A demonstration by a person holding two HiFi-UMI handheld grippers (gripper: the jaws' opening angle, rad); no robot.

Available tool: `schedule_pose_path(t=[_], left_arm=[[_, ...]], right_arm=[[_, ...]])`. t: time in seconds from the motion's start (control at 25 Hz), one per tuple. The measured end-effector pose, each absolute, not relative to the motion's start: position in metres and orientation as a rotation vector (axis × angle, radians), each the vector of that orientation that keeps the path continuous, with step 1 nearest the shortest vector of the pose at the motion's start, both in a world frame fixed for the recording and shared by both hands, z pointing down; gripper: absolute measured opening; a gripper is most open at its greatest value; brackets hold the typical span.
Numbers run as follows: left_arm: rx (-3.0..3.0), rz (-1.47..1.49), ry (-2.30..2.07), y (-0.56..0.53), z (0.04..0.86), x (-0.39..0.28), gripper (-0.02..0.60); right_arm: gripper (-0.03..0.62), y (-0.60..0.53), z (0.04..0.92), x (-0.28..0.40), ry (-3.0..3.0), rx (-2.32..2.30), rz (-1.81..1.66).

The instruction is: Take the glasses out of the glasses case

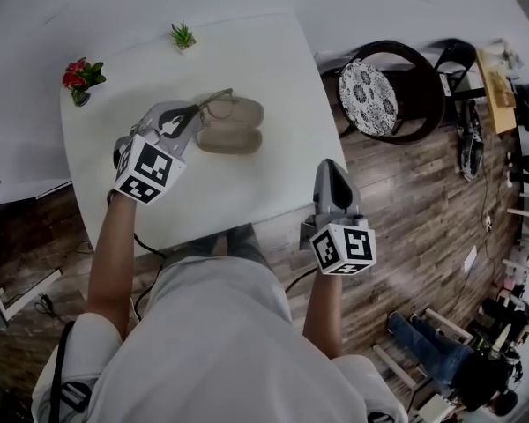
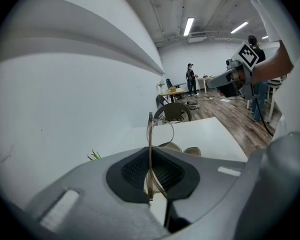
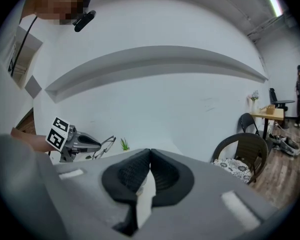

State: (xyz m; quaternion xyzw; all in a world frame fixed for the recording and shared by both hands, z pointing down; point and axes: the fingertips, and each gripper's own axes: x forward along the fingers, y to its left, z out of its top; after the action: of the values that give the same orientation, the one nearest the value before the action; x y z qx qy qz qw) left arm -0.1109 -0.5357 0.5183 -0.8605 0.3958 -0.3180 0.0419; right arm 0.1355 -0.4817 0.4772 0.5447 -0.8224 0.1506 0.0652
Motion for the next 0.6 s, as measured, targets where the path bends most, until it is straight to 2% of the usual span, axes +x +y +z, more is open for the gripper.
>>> schedule_pose_path(t=[0.6], left_arm=[[-2.551,-0.657,1.532,-0.491,0.449,-0.167,0.023]], right_arm=[[0.003,-0.476,0.459,0.074,-2.589,1.506,0.395]])
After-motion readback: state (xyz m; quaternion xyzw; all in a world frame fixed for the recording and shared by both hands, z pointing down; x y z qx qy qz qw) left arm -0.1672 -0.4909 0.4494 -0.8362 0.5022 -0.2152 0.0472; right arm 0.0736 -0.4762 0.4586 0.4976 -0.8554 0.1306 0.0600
